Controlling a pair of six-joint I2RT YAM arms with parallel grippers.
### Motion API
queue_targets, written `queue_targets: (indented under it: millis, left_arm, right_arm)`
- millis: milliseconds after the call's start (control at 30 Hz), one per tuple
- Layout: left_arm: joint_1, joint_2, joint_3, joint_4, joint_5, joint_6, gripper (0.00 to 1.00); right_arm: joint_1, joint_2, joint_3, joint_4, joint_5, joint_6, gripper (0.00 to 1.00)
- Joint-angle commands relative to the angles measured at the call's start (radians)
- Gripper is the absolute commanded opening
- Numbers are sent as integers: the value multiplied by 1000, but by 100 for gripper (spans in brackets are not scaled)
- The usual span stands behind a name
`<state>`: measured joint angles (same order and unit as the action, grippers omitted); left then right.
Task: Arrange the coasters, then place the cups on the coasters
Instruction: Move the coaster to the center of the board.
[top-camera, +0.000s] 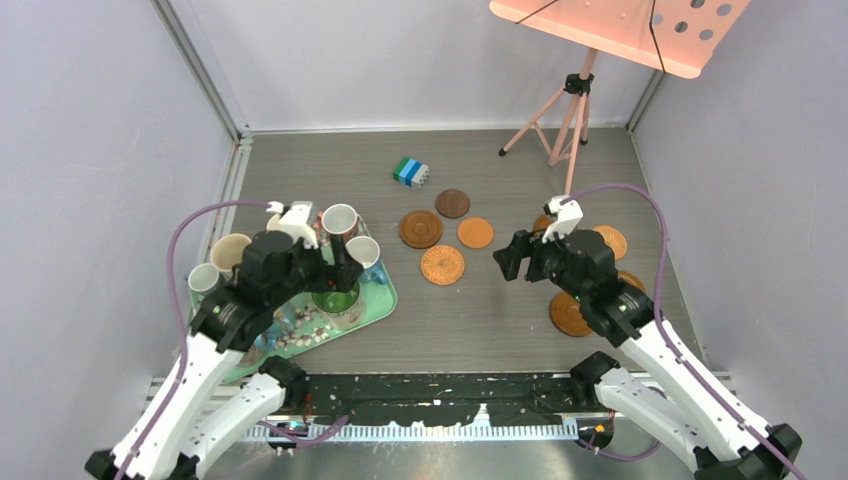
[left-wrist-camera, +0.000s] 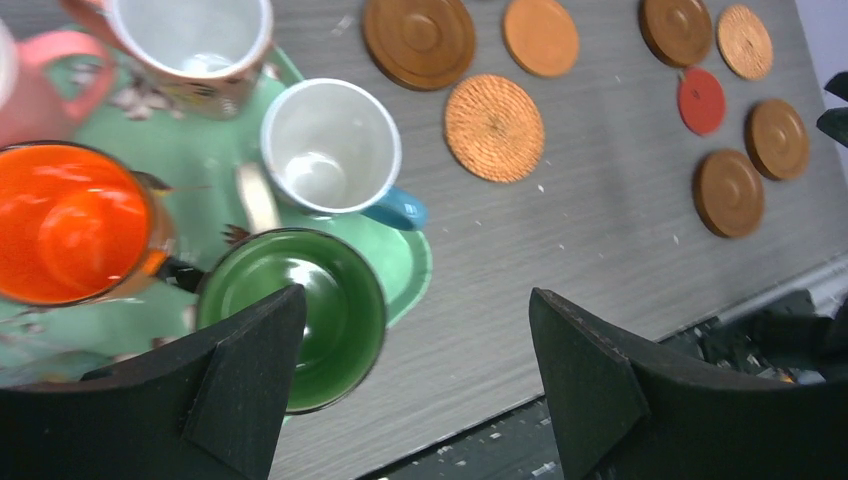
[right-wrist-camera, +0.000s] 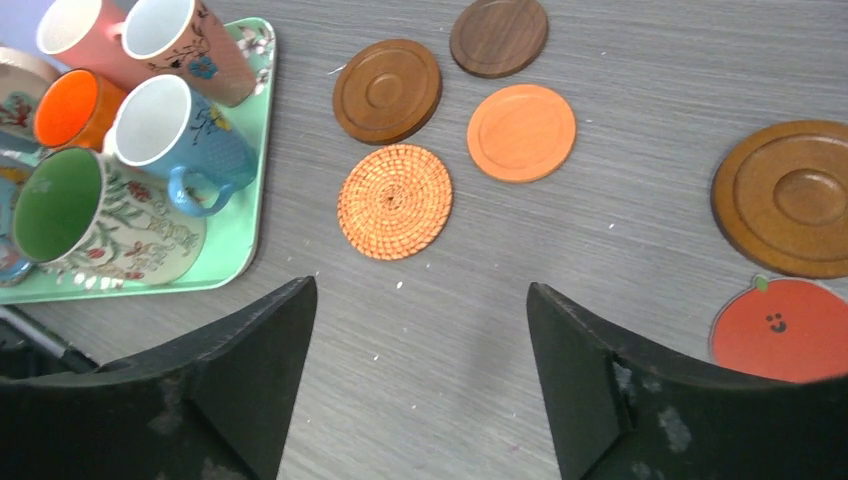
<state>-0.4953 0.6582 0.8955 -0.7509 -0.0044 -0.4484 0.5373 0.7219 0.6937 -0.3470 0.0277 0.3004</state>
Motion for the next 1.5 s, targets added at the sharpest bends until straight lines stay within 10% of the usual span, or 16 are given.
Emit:
queue_targets:
  millis: [0,600,1467]
  left_arm:
    - [-81,96,61,124,50,-53,84]
    - [-266,978,422,368,-141,-60,76]
    - [-415,1306,393,539,86,-215,67]
  right_arm:
    - [4,-113,-35,-22,-77,40,87]
    - [4,-375,-30,-172,-33,-11,90]
    - [4,-435,-77,-130,-56,-24,90]
